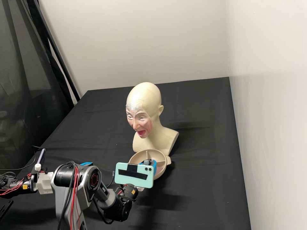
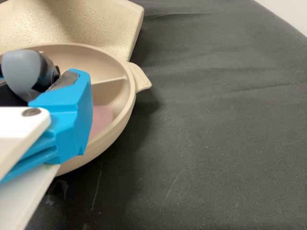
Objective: Feed the grandma with a spoon
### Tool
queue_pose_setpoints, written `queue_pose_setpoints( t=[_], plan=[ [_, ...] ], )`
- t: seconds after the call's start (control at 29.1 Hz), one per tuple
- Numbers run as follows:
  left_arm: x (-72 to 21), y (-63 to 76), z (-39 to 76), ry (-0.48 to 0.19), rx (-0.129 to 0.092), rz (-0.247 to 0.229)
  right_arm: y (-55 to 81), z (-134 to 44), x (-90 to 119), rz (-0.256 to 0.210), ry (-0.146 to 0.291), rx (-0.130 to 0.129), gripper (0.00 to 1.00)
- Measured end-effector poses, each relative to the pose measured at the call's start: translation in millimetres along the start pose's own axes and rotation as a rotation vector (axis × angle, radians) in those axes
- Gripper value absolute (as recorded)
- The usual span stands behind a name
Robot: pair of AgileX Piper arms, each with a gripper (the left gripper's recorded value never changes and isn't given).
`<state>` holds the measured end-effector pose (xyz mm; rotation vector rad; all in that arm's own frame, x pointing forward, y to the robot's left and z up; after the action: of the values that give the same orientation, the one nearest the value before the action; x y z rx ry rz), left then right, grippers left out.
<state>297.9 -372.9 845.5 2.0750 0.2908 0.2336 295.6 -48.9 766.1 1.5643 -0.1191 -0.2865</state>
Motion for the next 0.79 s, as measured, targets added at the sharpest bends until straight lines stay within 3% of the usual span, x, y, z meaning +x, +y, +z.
queue_pose_setpoints(
  t=[0.14, 0.27, 0.41, 0.48, 0.79],
  plan=[
    [0.3, 0.4, 0.1, 0.0, 0.0, 0.002, 2.1, -0.5, -2, 0.0, -0.005, 0.004, 0.0],
    [0.3, 0.4, 0.1, 0.0, 0.0, 0.002, 7.5, -0.9, -10, 0.004, -0.007, 0.041, 0.0],
    [0.3, 0.4, 0.1, 0.0, 0.0, 0.002, 14.6, -4.0, -16, 0.016, 0.012, 0.049, 0.0],
    [0.3, 0.4, 0.1, 0.0, 0.0, 0.002, 19.7, -6.9, -21, 0.029, 0.028, 0.065, 0.0],
    [0.3, 0.4, 0.1, 0.0, 0.0, 0.002, 33.5, -18.4, -31, 0.069, 0.089, 0.079, 0.0]
  ],
)
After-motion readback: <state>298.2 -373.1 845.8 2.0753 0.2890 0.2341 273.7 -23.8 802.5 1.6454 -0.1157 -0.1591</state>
